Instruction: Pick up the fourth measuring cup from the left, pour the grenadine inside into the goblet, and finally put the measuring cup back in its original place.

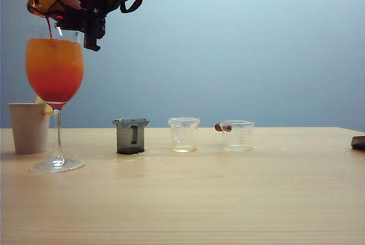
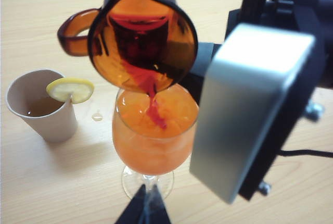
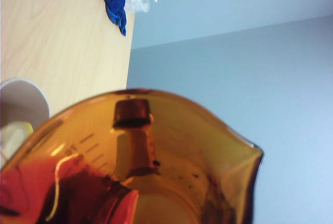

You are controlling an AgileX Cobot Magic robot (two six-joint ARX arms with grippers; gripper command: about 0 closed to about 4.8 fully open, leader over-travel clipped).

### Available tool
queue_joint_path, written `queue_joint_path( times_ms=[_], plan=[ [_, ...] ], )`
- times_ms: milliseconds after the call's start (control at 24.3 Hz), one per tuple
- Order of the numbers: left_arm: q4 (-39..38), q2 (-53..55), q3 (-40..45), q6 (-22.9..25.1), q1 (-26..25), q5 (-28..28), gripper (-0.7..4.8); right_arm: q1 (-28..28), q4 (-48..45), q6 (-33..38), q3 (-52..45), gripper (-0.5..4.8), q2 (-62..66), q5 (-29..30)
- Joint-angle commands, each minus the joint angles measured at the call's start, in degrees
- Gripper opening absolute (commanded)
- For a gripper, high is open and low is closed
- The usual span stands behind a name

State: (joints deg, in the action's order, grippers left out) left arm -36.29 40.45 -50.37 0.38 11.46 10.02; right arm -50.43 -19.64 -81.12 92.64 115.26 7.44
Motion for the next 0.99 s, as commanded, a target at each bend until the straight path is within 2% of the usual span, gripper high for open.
queue_joint_path(
  times_ms=[41, 575, 986],
  plan=[
    [0.0, -0.2, -0.2, 0.0, 0.0, 0.1, -0.05, -0.6, -1.4, -0.1, 0.5, 0.54, -0.8, -1.5],
    [-0.1, -1.2, -0.2, 0.0, 0.0, 0.1, -0.05, -0.6, 0.0, -0.4, 0.5, 0.54, -2.1, -1.5],
    [-0.1, -1.2, -0.2, 0.0, 0.0, 0.1, -0.05, -0.5, 0.6, -3.5, 0.5, 0.54, -2.1, -1.3]
  ],
)
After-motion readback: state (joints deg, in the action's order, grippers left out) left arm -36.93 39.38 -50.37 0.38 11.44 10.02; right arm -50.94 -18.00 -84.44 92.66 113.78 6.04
